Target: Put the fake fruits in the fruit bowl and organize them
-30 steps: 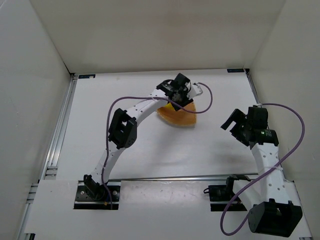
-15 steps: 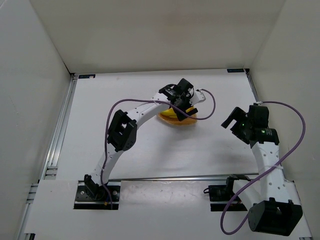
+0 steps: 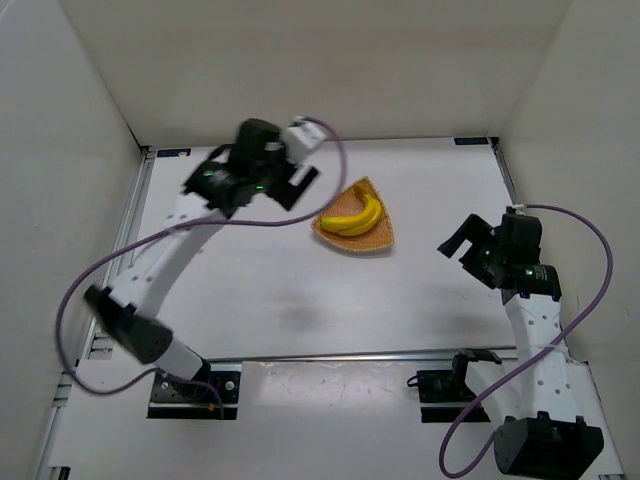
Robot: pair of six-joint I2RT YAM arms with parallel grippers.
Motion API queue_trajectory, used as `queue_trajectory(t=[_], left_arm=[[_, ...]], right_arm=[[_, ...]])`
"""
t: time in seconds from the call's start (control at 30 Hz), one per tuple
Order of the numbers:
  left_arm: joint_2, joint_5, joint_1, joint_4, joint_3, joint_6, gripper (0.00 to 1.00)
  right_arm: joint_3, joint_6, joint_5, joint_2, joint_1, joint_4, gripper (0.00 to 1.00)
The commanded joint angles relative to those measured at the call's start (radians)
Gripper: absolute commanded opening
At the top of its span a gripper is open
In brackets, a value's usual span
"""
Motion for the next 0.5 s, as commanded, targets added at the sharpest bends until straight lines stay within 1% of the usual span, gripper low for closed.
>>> queue_trajectory(t=[0.0, 0.03, 0.07, 0.1, 0.13, 0.2, 0.23, 0.33, 0.4, 0.47], left_arm=[[-0.202, -0.098, 0.229, -0.079, -0.216, -0.043, 1.0], [-0.251, -0.098, 0.285, -0.079, -0.337, -0.043, 1.0], [-0.299, -0.098, 0.345, -0.079, -0.397, -0.052, 1.0], [-0.388, -0.086, 0.406, -0.079, -0.456, -0.052, 1.0], [-0.429, -0.066, 0.519, -0.079, -0.567, -0.052, 1.0], [-0.524, -0.057, 0.618, -0.079, -0.669, -0.052, 1.0], [-0.551, -0.043, 0.699, -0.079, -0.756, -0.066, 1.0], [-0.621, -0.012, 0.811, -0.07, -0.872, -0.091, 1.0], [-0.645, -0.003, 0.841, -0.059, -0.901, -0.114, 1.0], [-0.645, 0.035, 0.85, -0.059, -0.923, -0.127, 1.0]], right_arm=[[-0.057, 0.024, -0.086, -0.03, -0.002, -0.003, 1.0], [-0.071, 0.024, -0.086, -0.046, -0.002, -0.003, 1.0], [-0.09, 0.024, -0.098, -0.046, -0.002, -0.003, 1.0], [-0.1, 0.024, -0.098, -0.058, -0.002, -0.003, 1.0], [-0.1, 0.024, -0.098, -0.072, -0.002, -0.003, 1.0], [-0.126, 0.035, -0.109, -0.081, -0.002, -0.003, 1.0], [-0.126, 0.035, -0.109, -0.081, -0.002, -0.003, 1.0], [-0.146, 0.046, -0.13, -0.09, -0.002, 0.007, 1.0], [-0.146, 0.055, -0.153, -0.09, -0.002, 0.007, 1.0], [-0.157, 0.055, -0.162, -0.09, -0.002, 0.018, 1.0]])
